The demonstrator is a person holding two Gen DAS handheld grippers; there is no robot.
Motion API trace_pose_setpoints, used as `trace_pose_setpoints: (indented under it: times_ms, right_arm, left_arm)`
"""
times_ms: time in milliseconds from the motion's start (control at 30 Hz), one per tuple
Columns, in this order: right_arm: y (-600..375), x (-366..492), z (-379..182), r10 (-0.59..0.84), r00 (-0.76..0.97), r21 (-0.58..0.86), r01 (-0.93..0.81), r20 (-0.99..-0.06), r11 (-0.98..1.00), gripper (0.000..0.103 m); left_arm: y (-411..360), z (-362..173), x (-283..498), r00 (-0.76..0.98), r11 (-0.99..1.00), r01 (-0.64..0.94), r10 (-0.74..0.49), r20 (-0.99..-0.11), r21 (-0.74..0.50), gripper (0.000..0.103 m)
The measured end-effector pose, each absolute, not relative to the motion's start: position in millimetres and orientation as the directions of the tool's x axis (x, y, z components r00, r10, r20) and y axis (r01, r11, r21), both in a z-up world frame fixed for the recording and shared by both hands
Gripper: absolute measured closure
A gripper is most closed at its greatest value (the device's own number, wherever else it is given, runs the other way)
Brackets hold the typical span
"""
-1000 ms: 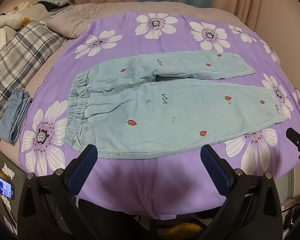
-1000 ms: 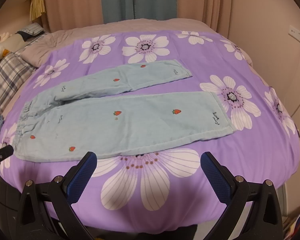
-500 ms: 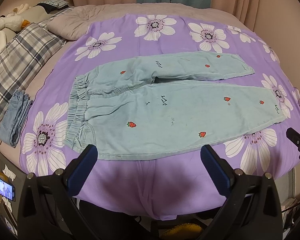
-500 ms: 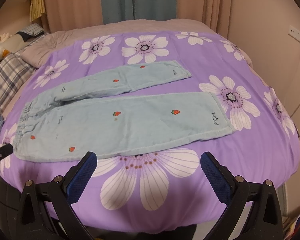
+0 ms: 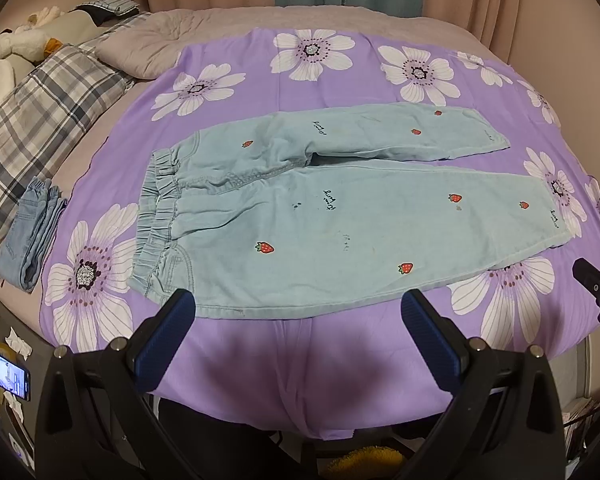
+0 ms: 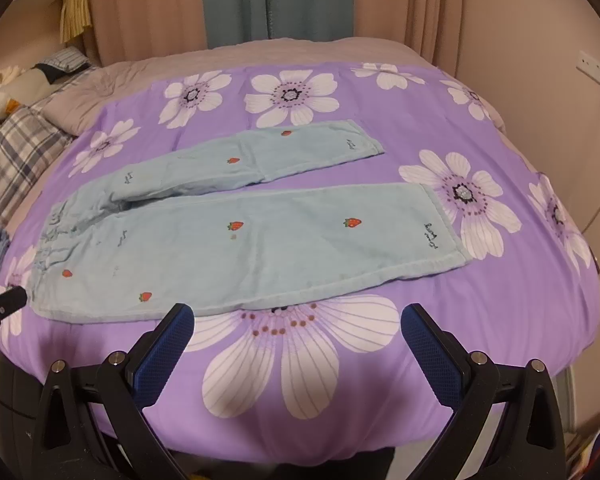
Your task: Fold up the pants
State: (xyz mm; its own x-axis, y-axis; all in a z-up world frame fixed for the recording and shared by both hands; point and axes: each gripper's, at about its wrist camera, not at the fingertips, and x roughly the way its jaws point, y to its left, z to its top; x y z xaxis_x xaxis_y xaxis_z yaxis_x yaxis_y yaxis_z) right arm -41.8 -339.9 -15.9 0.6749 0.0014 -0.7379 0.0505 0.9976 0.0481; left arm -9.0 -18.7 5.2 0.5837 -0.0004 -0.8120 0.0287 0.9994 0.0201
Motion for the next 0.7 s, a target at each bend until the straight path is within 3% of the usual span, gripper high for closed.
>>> trace_pose_setpoints:
  times_ms: [700]
  right_arm:
    - [-342.0, -43.9, -17.9, 0.002, 0.676, 0.051, 0.053, -0.737, 0.997, 0.001]
  left_arm:
    - [-20.8, 5.7, -10.5, 0.586, 0.999, 0.031, 0.0, -0.81, 0.022, 0.0]
